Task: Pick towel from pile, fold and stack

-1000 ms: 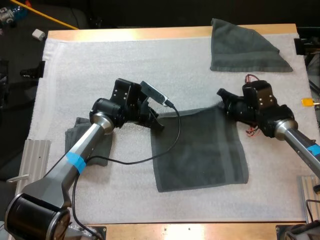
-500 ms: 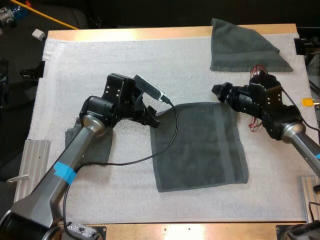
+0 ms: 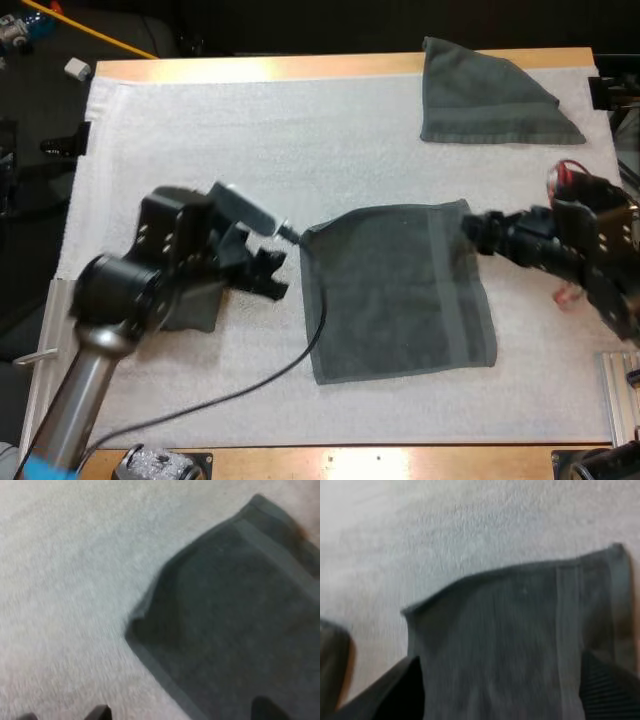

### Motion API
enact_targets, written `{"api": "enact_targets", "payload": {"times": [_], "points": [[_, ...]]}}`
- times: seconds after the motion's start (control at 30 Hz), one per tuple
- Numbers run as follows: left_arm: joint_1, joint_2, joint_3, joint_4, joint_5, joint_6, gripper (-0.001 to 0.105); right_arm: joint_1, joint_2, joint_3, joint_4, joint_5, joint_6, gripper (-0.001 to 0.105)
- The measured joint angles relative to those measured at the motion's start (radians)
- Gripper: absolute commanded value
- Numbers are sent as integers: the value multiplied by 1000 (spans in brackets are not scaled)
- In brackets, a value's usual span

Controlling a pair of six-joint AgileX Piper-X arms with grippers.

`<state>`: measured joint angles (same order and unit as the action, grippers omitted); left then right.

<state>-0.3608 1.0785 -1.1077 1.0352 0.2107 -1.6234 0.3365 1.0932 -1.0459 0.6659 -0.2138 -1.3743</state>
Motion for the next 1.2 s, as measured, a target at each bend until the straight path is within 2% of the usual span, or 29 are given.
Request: {"api": "enact_targets", "payload": {"times": [0.2, 0.23, 0.37, 0.6, 0.67, 0.9, 1.03, 1.07, 1.2], "points": [[0, -135, 0, 120, 29, -48, 55, 0, -134, 0, 172, 1, -27, 63], [0, -204, 0, 186, 49, -72, 55, 0, -196, 0, 266, 1, -33, 63], [0, -235, 0, 197, 46, -75, 55, 0, -217, 0, 295, 33, -42, 63], [0, -361, 12, 295, 86, -107, 55, 0, -349, 0, 481, 46, -56, 63], [0, -394, 29, 312, 107, -115, 55, 0, -371, 0, 525, 46, -61, 63], [0, -481, 162, 348, 180, -142, 55, 0, -419, 27, 627, 54, -84, 63], [0, -495, 213, 346, 195, -151, 55, 0, -422, 92, 628, 54, -91, 63], [0, -495, 244, 346, 203, -153, 55, 0, -422, 149, 617, 54, -92, 63], [0, -498, 264, 340, 206, -167, 55, 0, -424, 196, 576, 51, -91, 63]]}}
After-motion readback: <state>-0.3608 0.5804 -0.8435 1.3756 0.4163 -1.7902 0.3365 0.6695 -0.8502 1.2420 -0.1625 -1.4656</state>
